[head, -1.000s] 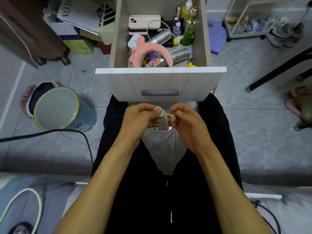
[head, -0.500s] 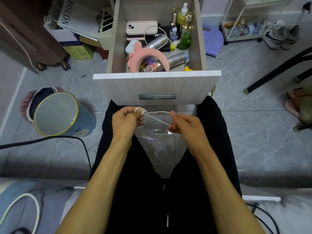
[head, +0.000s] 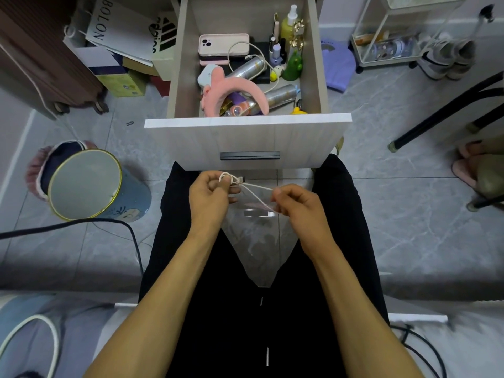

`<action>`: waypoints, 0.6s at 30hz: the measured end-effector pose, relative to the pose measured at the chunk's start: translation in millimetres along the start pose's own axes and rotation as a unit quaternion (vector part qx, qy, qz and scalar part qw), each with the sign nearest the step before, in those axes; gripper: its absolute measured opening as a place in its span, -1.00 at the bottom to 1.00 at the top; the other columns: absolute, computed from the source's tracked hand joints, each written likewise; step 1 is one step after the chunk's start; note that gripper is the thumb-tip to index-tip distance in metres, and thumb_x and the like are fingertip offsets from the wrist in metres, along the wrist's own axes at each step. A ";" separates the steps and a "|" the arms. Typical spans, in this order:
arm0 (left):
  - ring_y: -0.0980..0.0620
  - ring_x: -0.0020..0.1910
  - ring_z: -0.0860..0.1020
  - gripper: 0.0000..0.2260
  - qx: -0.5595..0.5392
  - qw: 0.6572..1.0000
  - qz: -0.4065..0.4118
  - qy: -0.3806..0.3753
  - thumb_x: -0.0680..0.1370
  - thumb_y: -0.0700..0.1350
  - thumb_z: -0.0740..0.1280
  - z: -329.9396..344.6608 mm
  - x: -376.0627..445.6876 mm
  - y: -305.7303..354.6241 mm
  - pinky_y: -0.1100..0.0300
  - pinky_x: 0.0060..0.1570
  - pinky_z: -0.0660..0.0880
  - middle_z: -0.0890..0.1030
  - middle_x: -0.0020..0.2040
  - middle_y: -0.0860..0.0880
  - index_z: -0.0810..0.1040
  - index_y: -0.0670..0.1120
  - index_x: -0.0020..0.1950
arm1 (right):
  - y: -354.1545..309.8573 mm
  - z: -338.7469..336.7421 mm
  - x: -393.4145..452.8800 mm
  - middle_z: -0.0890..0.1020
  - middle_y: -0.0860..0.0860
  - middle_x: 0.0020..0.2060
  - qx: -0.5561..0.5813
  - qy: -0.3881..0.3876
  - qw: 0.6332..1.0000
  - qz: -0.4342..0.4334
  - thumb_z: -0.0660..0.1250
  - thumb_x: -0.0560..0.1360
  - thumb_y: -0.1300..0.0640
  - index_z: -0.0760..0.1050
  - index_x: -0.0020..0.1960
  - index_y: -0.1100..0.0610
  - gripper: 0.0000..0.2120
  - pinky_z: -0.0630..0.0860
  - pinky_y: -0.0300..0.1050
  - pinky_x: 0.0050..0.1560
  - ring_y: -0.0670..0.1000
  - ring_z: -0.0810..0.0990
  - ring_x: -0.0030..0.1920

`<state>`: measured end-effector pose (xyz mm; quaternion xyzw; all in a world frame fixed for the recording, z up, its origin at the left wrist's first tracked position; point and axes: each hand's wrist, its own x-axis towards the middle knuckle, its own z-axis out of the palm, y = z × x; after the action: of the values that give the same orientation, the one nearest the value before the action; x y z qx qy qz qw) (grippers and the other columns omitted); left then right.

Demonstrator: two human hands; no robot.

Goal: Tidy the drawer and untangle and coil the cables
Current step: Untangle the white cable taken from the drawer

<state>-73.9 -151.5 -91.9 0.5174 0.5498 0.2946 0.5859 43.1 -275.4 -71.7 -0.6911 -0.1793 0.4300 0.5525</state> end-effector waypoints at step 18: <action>-0.06 -0.09 0.69 -0.94 -0.009 0.998 -0.050 -0.042 0.63 -0.17 0.26 -12.8 17.6 -15.5 0.15 -0.17 0.60 0.71 -0.09 -0.10 0.50 -0.14 -0.01 | -1.8 9.1 5.0 0.50 0.05 -0.41 0.129 -0.007 0.991 0.028 0.20 0.59 0.26 0.46 -0.28 0.21 -0.73 0.55 -0.07 -0.02 0.06 0.55 -0.27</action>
<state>-85.7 -136.3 -110.5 0.4959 0.5471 0.2475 0.6273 39.1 -265.7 -72.2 -0.6161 -0.1068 0.4697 0.6232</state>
